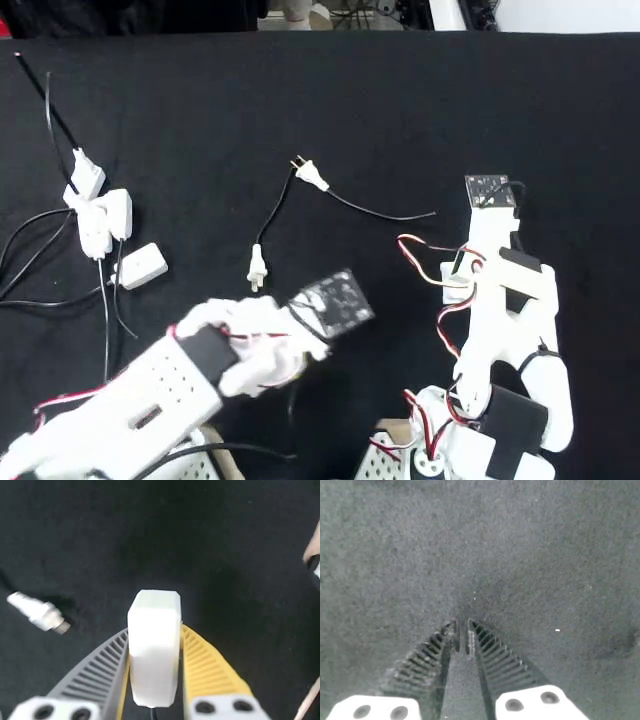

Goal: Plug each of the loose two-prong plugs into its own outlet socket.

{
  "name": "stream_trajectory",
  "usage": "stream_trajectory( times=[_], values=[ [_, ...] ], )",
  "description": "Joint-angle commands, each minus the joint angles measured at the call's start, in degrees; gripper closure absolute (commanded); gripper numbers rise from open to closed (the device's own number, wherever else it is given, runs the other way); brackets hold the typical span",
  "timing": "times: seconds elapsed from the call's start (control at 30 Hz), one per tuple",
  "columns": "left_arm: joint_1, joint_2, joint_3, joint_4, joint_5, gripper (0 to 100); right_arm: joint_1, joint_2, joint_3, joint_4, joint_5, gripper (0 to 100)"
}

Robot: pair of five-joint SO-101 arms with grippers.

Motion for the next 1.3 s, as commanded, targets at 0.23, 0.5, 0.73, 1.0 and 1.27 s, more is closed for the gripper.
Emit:
stream_trajectory(
  times=[0.23,0.5,0.73,1.0,1.27],
  values=[
    [-4.2,23.0,-2.8,-14.4,1.5,97,-1.0,0.0,0.0,-0.4,0.4,97.0],
    [-8.2,29.9,-8.5,-9.3,1.4,94,-1.1,0.0,0.4,-0.5,0.4,97.0],
    [-8.8,31.3,-10.9,-6.4,1.4,66,-1.1,0.0,0.4,-0.6,0.4,97.0],
    [-17.6,27.3,-14.6,0.1,-3.6,66,-1.1,0.0,0.4,-0.6,0.5,97.0],
    [-23.2,20.4,-14.2,4.5,-12.0,66,-1.1,-0.1,0.4,-0.7,2.1,97.0]
  ],
)
